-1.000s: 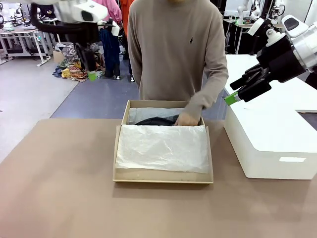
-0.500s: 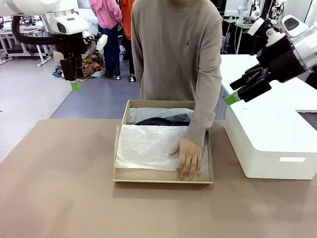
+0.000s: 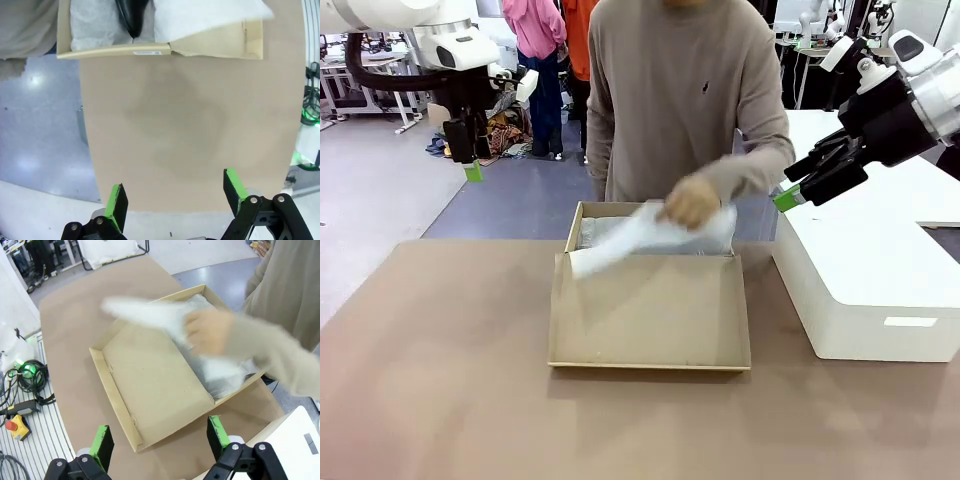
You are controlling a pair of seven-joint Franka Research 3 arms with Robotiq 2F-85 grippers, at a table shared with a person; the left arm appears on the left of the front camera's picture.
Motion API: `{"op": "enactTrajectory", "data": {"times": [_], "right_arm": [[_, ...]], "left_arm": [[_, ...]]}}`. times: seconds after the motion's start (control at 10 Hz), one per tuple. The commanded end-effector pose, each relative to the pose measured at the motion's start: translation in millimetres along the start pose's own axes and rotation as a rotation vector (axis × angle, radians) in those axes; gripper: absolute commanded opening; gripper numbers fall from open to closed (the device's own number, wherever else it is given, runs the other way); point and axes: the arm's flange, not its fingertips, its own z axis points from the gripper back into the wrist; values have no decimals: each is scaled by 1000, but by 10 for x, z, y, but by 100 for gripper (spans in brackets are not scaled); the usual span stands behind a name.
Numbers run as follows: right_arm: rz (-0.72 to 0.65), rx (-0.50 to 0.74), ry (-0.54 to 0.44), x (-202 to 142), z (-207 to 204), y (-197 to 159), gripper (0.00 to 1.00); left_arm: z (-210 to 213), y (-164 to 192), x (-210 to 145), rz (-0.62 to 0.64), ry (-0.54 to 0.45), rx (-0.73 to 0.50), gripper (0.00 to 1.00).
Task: Pack the shoes into the box.
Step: Close the Shoes Box.
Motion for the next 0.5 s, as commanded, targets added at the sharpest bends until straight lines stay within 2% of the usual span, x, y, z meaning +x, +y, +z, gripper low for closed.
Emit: {"op": "enactTrajectory", "data": {"times": [0.0,0.1,0.2,0.4], "right_arm": [[18,19,-30,-4,-12,-34,100],[18,19,-30,-4,-12,-34,100],[18,19,-30,-4,-12,-34,100],[18,19,-30,-4,-12,-34,100]], "left_arm": [[12,-4,-13,6,4,1,100],[0,0,0,0,0,0,100],[-6,-79,-74,-155,-4,-14,95],[-14,-61,-151,-198,-49,17,56]]}}
